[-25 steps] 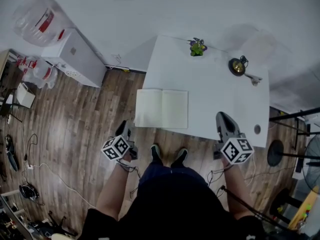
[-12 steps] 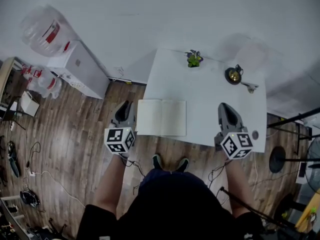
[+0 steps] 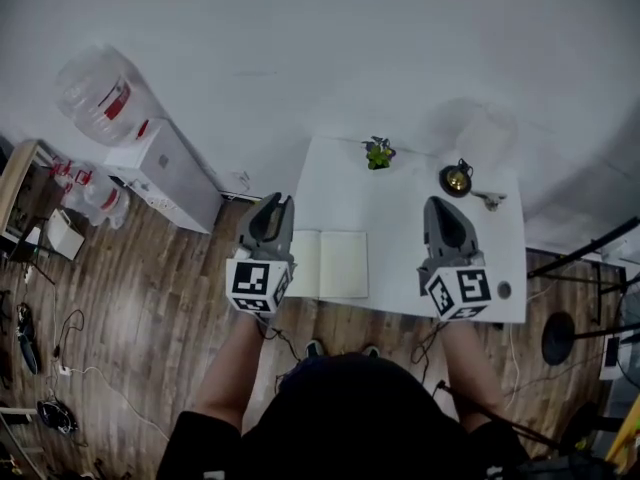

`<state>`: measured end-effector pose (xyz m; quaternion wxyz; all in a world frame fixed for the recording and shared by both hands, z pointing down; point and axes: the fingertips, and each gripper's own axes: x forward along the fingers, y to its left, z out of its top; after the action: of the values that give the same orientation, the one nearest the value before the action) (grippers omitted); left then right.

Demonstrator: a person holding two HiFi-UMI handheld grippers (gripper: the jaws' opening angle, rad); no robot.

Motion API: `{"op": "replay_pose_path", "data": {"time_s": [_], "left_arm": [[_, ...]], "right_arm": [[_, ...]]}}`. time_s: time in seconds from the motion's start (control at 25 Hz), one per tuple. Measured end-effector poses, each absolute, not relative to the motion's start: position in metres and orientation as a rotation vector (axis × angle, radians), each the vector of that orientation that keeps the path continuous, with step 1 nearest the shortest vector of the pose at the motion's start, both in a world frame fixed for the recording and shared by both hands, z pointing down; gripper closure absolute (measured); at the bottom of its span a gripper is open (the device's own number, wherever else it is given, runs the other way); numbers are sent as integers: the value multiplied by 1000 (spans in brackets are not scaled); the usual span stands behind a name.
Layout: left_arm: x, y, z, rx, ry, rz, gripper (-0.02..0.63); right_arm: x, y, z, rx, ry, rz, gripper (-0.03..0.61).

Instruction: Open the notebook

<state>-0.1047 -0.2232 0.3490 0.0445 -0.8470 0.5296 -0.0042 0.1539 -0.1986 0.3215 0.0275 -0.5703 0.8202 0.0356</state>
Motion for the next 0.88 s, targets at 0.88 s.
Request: {"op": "replay_pose_path", "data": {"time_s": [0.88], "left_arm": [[-83, -204, 343, -2543, 1626, -125, 577]], "right_arm": [[142, -180, 306, -1728, 2544, 198, 574]]}}
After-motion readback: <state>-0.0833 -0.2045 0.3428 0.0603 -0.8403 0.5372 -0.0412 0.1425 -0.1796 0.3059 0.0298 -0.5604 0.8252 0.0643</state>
